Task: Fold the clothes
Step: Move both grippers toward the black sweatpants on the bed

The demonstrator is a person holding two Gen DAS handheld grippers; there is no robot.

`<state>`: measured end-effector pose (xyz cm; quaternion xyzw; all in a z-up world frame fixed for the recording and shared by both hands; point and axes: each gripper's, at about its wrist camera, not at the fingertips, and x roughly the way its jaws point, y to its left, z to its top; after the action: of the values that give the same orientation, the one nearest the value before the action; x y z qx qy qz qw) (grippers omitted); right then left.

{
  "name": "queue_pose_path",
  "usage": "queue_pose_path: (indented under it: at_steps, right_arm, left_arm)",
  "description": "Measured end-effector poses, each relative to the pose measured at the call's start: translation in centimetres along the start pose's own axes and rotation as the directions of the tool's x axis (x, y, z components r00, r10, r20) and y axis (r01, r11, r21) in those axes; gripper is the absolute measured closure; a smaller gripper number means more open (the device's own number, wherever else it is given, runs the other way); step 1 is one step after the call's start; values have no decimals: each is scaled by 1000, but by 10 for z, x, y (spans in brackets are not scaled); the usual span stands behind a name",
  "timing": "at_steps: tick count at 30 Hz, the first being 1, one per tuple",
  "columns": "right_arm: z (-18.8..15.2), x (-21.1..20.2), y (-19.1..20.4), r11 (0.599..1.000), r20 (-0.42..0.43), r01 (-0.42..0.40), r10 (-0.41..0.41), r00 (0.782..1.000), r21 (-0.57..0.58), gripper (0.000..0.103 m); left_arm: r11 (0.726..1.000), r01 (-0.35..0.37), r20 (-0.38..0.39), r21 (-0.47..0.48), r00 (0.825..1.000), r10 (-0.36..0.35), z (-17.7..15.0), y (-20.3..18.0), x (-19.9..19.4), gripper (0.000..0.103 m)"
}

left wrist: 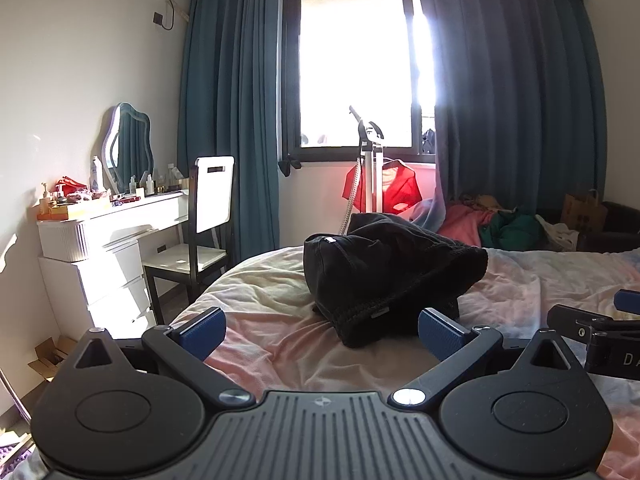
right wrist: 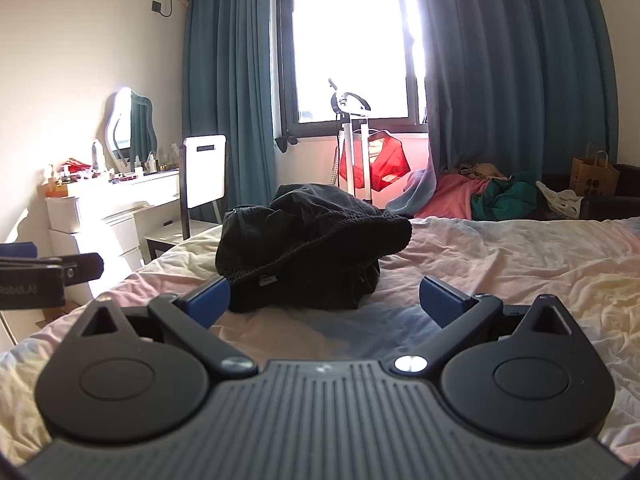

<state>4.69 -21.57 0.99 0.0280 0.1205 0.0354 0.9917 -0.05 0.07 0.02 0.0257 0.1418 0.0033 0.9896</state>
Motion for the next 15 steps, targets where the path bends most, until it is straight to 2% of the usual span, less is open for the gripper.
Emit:
queue_pose_path:
  at_steps: [7, 10, 15]
  right_arm:
    - [4, -1, -5, 1000, 0, -4, 4, 1000, -7, 0]
    - [5, -3, -5, 1000, 7, 4, -4, 1000, -8, 0]
    - [-1, -4, 2, 1000, 18, 15, -14, 1000, -5, 0]
  left_arm:
    - [999, 16, 18, -36, 1000, -16, 0, 9, -6, 0]
    - [1000, 0, -9, 13, 1000, 0, 0, 1, -1, 0]
    - [1000, 9, -15, -1, 1000, -9, 1, 1, 5, 0]
